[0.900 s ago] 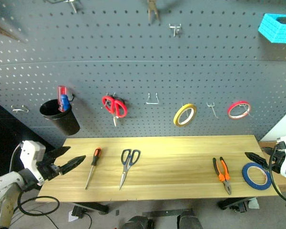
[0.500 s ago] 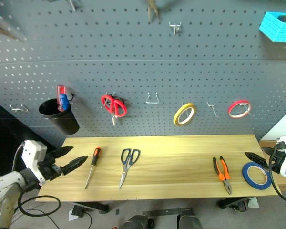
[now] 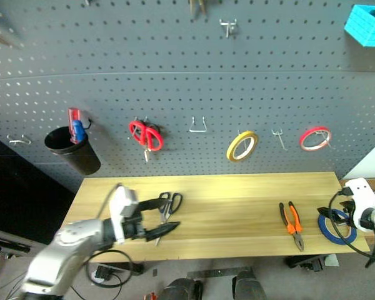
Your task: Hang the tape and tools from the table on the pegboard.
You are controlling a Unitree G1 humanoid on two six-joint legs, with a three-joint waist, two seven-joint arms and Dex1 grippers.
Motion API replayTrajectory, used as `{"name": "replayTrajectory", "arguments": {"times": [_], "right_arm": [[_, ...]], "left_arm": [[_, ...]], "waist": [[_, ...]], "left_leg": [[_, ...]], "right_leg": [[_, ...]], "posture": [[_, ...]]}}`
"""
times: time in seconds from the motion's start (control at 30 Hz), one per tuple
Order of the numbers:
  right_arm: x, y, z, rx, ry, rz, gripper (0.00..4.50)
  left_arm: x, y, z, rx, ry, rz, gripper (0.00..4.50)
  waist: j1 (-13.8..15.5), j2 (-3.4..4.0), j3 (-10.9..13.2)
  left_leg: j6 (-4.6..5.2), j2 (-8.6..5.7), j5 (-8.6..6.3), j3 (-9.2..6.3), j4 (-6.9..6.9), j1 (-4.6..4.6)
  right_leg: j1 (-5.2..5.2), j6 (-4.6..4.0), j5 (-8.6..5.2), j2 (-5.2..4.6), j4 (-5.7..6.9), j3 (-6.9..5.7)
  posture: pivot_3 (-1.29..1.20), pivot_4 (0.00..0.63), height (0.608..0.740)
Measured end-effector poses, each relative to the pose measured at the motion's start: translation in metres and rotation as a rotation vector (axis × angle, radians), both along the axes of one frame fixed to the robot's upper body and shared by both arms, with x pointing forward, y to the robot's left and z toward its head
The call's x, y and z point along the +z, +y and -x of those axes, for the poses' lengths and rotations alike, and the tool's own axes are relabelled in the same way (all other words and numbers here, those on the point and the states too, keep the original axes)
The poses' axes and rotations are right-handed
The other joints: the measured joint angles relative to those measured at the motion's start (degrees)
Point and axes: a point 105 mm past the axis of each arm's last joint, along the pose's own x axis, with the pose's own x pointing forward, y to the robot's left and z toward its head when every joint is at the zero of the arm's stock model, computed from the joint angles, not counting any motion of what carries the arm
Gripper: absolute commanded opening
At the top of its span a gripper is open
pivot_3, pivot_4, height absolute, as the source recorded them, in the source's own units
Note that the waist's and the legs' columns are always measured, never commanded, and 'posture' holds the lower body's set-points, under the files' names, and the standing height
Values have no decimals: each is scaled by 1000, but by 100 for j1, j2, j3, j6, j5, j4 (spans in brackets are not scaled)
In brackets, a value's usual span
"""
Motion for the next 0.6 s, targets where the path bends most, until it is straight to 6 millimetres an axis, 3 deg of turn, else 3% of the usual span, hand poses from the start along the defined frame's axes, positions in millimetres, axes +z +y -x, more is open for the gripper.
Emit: {"name": "replayTrajectory", "arguments": {"times": [0.27,0.6], "right_arm": [[-17,0,-18,-174,119,-35,4500],[-37,-10,-9,-378,238,-74,4500]], "left_arm": [[-19,-36,18,-120,21,-53,4472],[-18,-42,31,-111,35,-41,4472]], "waist": [[-28,-27,197],[-32,-44,370]], "left_leg": [[-2,25,0,8,-5,-23],[-2,27,1,28,10,-78]], "right_leg": [[-27,-9,6,22,-7,3],[-100,-9,6,23,30,13]], "posture": [[-77,283,740],[-63,313,740]]}}
